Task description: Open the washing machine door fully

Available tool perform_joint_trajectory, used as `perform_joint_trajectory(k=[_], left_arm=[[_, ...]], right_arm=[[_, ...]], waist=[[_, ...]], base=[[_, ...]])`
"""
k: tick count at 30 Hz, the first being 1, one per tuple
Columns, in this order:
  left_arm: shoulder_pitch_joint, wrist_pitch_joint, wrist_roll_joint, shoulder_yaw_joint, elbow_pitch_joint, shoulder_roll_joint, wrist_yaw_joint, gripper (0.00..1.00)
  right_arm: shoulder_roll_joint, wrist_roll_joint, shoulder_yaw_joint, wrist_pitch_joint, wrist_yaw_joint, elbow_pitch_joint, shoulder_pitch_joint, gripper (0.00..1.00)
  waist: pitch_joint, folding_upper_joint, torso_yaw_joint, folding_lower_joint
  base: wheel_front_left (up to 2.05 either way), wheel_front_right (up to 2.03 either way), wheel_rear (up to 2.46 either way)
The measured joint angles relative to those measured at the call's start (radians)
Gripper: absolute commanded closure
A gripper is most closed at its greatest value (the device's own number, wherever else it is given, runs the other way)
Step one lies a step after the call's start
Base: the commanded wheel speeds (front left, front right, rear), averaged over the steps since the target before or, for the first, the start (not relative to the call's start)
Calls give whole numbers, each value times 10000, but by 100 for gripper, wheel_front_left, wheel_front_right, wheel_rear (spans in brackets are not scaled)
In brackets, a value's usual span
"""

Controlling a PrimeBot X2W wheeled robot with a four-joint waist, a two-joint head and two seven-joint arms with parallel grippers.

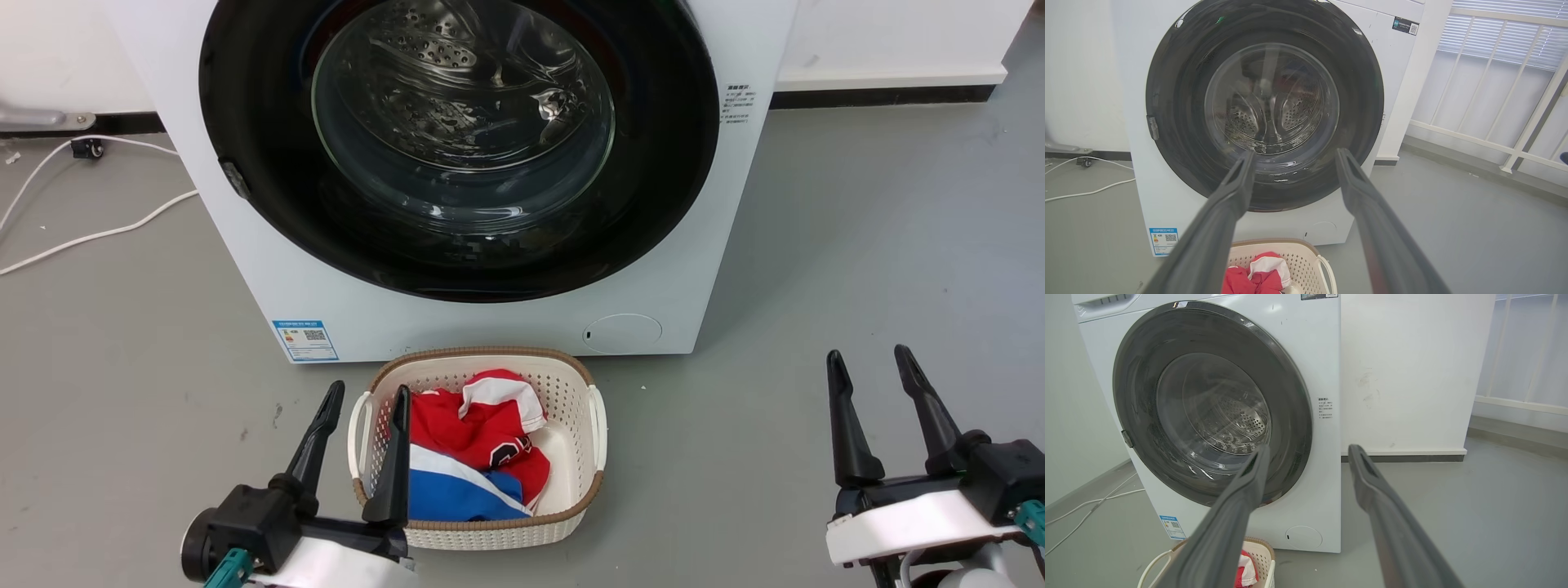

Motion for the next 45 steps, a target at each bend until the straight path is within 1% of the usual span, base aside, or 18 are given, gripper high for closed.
perform_joint_trajectory(k=[5, 12, 17, 34, 39, 40, 41, 42, 45], left_arm=[[99, -90, 499, 477, 230, -249, -407, 0], [205, -219, 1022, 550, 602, -339, -635, 0], [211, -286, 1254, 625, 709, -345, -662, 0], [206, -305, 1035, 627, 857, -351, -709, 0], [111, -305, 1035, 569, 876, -351, -713, 0], [80, -305, 1035, 550, 874, -351, -719, 0], [61, -305, 1034, 527, 871, -351, -721, 0], [55, -305, 1018, 518, 863, -351, -721, 0], [22, -305, 976, 499, 809, -351, -721, 0]], right_arm=[[-4, 240, -12, -98, 0, 251, 11, 0], [-4, -36, 27, -228, 0, 349, 6, 0], [-4, -305, 75, -311, 0, 349, 5, 0], [-4, -180, 130, -313, 0, 397, 2, 0], [-4, -92, 73, -313, 0, 242, -27, 0], [-2, 31, 40, -313, 0, 242, -45, 37], [-4, 88, -12, -313, 0, 238, -56, 82], [-2, 115, -71, -313, 0, 242, -72, 100], [-4, 456, -355, -313, 0, 320, -260, 100]], waist=[[14, 0, -21, 0], [104, 0, -32, 0], [176, 0, -20, 0], [204, 0, 90, 0], [288, 0, 202, 0], [315, 0, 236, 0], [343, 0, 273, 0], [376, 0, 309, 0], [528, 0, 422, 0]], base=[[0, 0, 0], [0, 0, 0], [0, 0, 0], [0, 0, 0], [0, 0, 0], [0, 0, 0], [0, 0, 0], [0, 0, 0], [0, 0, 0]])
